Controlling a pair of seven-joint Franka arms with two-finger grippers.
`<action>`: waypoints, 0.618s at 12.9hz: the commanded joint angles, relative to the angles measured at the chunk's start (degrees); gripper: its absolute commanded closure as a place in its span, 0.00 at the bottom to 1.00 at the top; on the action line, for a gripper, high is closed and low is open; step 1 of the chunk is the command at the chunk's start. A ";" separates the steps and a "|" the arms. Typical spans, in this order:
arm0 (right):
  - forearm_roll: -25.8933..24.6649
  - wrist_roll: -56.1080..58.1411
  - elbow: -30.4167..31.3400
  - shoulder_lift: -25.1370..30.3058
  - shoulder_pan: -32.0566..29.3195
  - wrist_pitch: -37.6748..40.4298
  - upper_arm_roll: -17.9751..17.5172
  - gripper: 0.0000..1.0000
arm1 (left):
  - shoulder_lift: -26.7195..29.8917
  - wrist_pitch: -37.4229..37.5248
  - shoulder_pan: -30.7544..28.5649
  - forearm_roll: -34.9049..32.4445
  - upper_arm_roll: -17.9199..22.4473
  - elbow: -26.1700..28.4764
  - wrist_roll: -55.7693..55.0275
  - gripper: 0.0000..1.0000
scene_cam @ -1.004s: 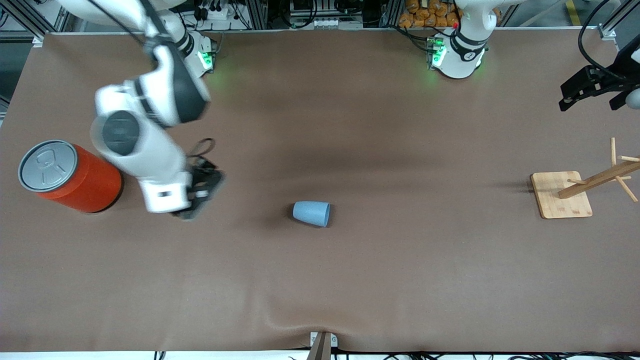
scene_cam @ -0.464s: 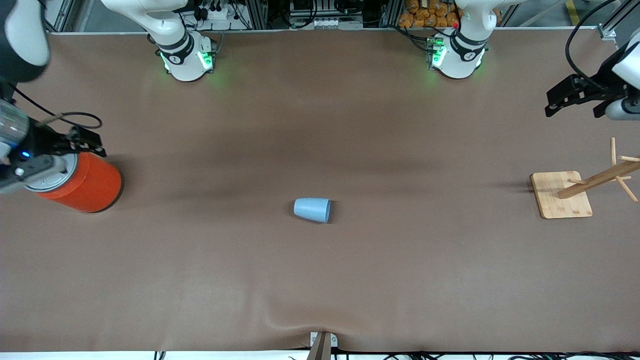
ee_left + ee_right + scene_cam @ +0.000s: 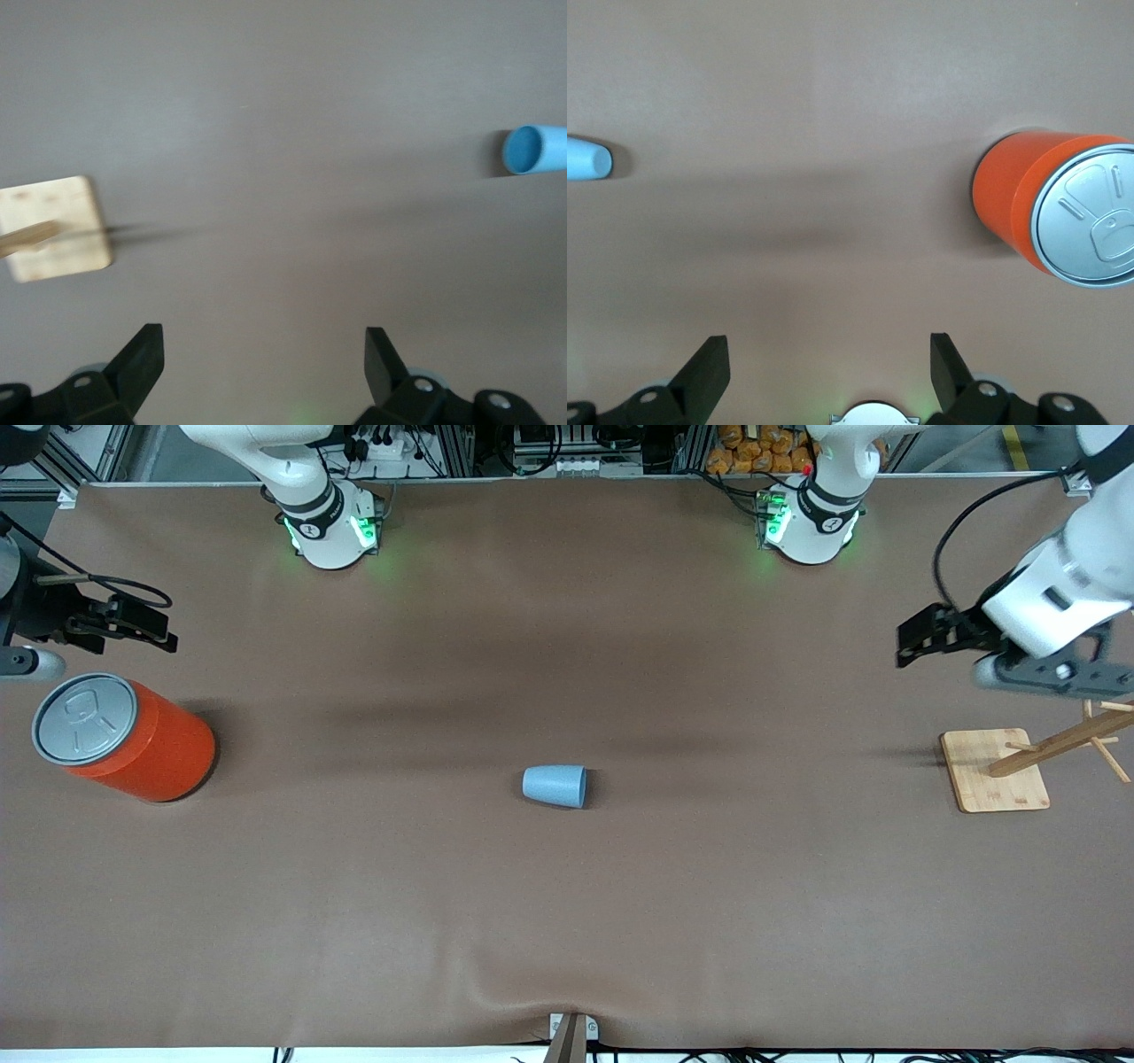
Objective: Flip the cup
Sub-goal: 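Reach the left gripper down to the lying blue cup's base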
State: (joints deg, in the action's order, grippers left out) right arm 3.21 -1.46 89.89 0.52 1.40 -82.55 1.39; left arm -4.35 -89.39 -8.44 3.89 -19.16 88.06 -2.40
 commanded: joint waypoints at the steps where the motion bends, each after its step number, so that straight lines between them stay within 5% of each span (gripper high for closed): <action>1: -1.53 -0.91 -0.33 0.62 -4.04 -0.59 -3.59 0.00 | -7.13 -3.67 -0.09 6.63 -1.76 -0.70 -0.68 0.00; 8: -2.68 6.72 -2.44 0.36 -4.30 -0.07 -1.47 0.00 | -25.42 -26.51 9.13 20.78 -1.93 1.41 -2.26 0.00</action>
State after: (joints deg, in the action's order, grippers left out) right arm 0.92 2.92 88.02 0.72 -2.04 -83.20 0.40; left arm -25.87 -111.87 -0.82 20.39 -20.90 89.89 -4.01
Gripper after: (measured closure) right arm 0.000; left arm 0.000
